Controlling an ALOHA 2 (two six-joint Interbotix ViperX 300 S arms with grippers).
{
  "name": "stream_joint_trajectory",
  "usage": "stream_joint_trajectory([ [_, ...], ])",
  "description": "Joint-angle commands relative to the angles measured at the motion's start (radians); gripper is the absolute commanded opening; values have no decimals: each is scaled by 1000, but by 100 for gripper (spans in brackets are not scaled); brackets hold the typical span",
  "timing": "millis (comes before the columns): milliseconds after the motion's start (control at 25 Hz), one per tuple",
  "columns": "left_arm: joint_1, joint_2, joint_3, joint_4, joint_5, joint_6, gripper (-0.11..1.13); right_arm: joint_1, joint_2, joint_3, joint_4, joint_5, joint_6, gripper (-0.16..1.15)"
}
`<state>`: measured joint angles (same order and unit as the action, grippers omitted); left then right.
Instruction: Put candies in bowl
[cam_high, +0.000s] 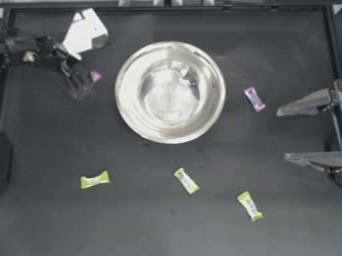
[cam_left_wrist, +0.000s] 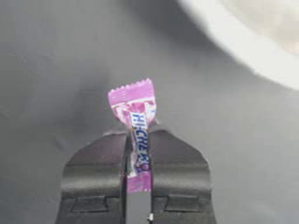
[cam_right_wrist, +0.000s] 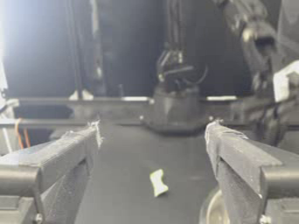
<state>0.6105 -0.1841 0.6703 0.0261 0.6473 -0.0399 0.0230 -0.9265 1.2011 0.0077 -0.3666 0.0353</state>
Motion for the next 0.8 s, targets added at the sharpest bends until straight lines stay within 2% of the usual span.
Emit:
stream_joint_trajectory([
  [40,-25,-80,-66,0,-3,5,34,0,11,-9,5,-2,0,100],
  [160,-71,-77,-123,-3,-18,14,33,0,11,-9,14,0,-2,100],
  [320,-132,-49,-181,-9,-89,25,32,0,11,-6,15,0,-2,100],
  [480,-190,2,-215,-51,-167,60,32,0,11,-5,15,2,-2,100],
  [680,-204,75,-250,-107,-232,124,33,0,11,-6,15,2,-2,100],
  [800,-204,137,-282,-117,-244,150,33,0,11,-2,15,2,0,100],
])
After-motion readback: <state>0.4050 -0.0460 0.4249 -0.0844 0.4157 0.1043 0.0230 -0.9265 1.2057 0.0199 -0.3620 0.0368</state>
